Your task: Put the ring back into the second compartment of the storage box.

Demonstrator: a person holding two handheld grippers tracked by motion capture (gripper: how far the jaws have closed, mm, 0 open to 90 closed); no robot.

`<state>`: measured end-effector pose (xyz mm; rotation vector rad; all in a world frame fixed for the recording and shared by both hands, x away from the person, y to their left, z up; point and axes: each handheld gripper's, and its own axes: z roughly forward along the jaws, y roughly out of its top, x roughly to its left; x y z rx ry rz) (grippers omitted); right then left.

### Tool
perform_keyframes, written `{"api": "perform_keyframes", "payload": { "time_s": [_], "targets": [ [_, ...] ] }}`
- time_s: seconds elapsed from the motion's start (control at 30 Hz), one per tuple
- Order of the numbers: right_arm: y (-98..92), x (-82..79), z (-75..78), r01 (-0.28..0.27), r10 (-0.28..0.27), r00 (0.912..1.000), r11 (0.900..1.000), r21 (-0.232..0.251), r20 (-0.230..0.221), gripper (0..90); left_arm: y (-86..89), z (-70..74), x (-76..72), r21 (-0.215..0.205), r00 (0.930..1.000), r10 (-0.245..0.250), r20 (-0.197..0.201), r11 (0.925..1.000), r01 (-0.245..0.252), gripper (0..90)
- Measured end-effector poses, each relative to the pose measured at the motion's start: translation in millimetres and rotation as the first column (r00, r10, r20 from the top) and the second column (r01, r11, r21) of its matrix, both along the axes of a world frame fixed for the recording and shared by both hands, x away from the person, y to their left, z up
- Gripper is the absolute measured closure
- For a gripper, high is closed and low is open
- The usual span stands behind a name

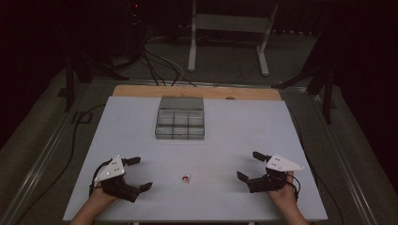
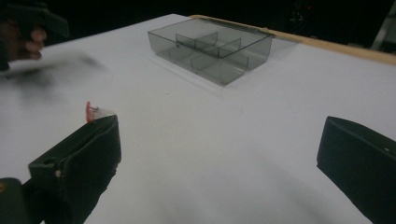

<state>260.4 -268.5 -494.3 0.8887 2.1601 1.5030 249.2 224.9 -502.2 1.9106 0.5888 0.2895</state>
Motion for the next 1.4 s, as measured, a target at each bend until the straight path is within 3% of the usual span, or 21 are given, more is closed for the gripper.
{"api": "perform_keyframes", "payload": {
  "time_s": [0.1,0.53,0.67,0.9,1.07,1.23,1.4],
  "targets": [
    [-0.6,0.5,-0.1,0.012,-0.012,0.9996,1.0,-0.014,0.026,0.0,0.1,-0.5,0.4,0.004,1.0,-0.003,-0.003,1.0,0.003,0.8],
    [1.9,0.2,-0.6,0.005,-0.005,0.9999,1.0,-0.022,0.013,0.0,0.2,-2.6,2.1,0.024,0.9998,0.015,-0.014,0.9996,-0.015,0.8],
    [1.4,0.9,-1.8,0.005,-0.005,1.0,1.0,-0.012,0.003,0.0,-0.2,-1.5,3.4,0.013,0.9997,0.02,-0.013,0.9997,-0.02,0.8],
    [2.0,-1.8,1.5,0.016,-0.016,0.9998,1.0,0.005,0.013,0.0,-4.8,2.2,3.7,0.047,0.9994,0.009,-0.032,0.9989,-0.007,0.8],
    [4.1,-3.1,3.2,0.017,-0.017,0.9995,1.0,0.011,0.024,0.0,-7.9,7.9,2.2,0.043,0.9995,0.006,-0.031,0.999,-0.005,0.8],
    [5.1,-2.9,2.3,0.017,-0.017,0.9996,1.0,0.01,0.02,0.0,-8.9,16.0,2.1,0.011,0.9995,0.006,-0.032,0.9999,-0.005,0.8],
    [5.8,-3.3,2.4,0.018,-0.018,0.9997,1.0,0.01,0.019,0.0,-12.2,20.6,2.6,0.013,0.9993,0.023,-0.028,0.9997,-0.023,0.8]
  ]
}}
